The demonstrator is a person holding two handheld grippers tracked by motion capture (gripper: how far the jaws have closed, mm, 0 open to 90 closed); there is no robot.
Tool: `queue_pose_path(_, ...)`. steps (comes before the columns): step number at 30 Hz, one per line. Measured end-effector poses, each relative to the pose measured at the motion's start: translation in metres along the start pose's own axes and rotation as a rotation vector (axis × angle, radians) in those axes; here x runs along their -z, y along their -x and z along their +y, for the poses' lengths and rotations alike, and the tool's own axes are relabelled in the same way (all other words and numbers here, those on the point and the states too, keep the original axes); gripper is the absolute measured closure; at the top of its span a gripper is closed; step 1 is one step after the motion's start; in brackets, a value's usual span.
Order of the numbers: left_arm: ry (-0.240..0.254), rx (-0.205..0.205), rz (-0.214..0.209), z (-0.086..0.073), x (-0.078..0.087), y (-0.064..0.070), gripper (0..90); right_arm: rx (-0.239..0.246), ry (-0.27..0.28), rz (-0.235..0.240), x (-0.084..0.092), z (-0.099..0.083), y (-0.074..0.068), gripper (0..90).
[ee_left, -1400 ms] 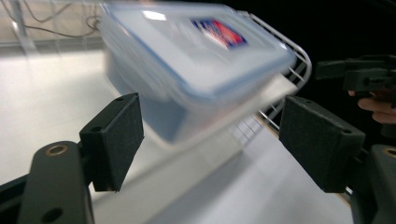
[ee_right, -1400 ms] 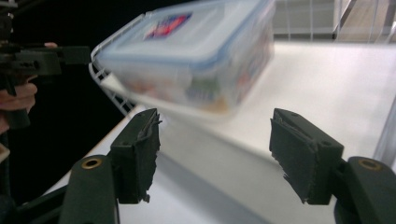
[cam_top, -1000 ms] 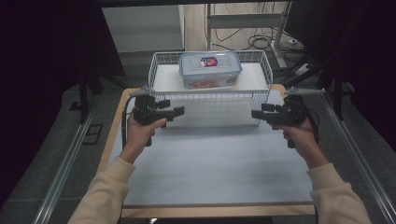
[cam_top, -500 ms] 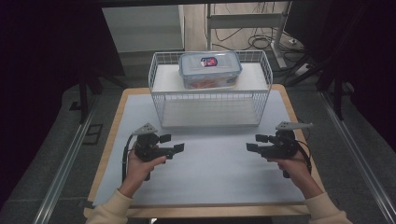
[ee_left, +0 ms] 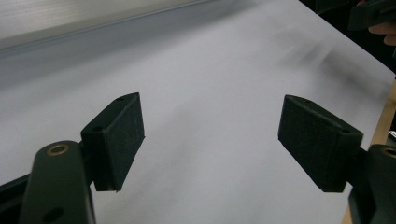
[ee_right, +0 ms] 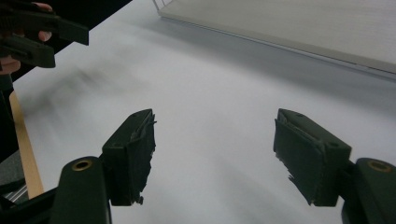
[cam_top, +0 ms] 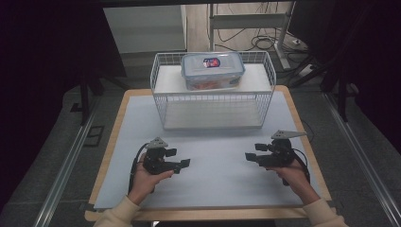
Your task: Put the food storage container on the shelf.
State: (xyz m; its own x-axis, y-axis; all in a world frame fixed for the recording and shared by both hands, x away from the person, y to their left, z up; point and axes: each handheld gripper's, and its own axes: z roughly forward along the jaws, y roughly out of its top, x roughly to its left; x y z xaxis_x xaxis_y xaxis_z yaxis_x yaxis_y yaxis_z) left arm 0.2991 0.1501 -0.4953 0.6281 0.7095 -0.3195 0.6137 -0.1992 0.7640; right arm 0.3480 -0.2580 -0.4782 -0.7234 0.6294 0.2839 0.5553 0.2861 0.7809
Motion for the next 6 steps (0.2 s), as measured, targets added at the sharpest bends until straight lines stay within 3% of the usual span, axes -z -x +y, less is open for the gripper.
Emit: queue_pose_path(6,-0.015,0.001,0.007,-0.0014,-0.0036,-0.0009,22.0,-0.003,0.007,-0.004,-0.0009,-0.0013,0.0040,26.5)
